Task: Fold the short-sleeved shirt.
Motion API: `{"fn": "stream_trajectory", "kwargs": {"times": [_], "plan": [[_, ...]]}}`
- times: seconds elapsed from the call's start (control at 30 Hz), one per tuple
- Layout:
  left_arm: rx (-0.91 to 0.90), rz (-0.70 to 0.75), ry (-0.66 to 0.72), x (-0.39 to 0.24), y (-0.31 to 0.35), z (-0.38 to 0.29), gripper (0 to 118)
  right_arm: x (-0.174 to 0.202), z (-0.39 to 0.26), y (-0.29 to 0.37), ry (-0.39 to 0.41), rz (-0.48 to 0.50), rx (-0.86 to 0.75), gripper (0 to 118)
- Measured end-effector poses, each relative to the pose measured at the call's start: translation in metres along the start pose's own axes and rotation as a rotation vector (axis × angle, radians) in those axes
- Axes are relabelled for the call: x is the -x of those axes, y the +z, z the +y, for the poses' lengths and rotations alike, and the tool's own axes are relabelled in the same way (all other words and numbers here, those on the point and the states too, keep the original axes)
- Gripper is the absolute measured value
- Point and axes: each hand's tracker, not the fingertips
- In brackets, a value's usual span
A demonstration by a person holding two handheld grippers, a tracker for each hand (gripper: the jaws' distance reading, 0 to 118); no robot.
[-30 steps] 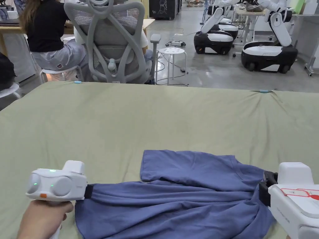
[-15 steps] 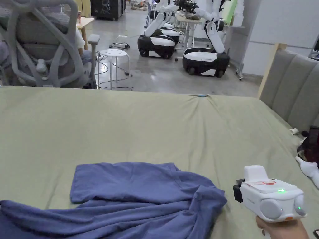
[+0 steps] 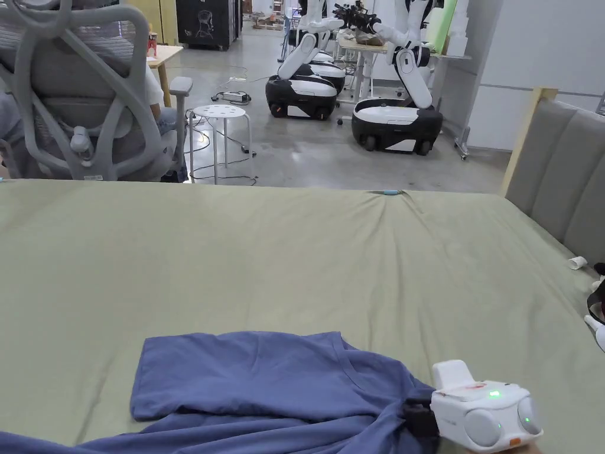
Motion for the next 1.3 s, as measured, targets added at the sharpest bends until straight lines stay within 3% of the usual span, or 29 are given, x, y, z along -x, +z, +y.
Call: {"fn": "stream_trajectory", "kwargs": {"times": [0.03,0.13,0.17,0.27,0.4,0.5,0.6,0.77,1.0,1.3], "plan": [[-0.001,-0.002,0.003,0.0,0.0,0.0,1,-0.001,0.0,0.005,-0.027,0.004,-0.005,73],[0.0,-0.004,-0.001,-0.001,0.001,0.0,1,-0.001,0.005,0.021,-0.026,0.068,0.007,11],[-0.002,-0.001,-0.007,-0.002,0.001,0.001,1,0.0,0.009,0.026,0.01,0.008,0.007,7],[-0.019,0.015,-0.051,-0.004,0.003,0.008,1,0.002,0.023,0.052,0.023,0.017,-0.025,6],[-0.129,0.11,-0.102,-0.001,0.006,0.03,1,0.012,0.056,0.115,0.018,-0.026,-0.22,6],[-0.227,0.163,-0.112,0.0,0.019,0.06,1,0.025,0.084,0.166,0.069,-0.055,-0.35,6],[-0.312,0.223,-0.122,0.004,0.038,0.094,1,0.04,0.112,0.212,0.134,-0.151,-0.483,6],[-0.425,0.311,-0.152,0.014,0.071,0.149,1,0.043,0.158,0.269,0.171,-0.322,-0.632,6],[-0.523,0.346,-0.133,0.014,0.097,0.225,1,0.014,0.226,0.3,0.126,-0.441,-0.695,6],[-0.601,0.372,-0.109,0.003,0.079,0.306,1,-0.01,0.275,0.294,0.026,-0.456,-0.727,6]]}}
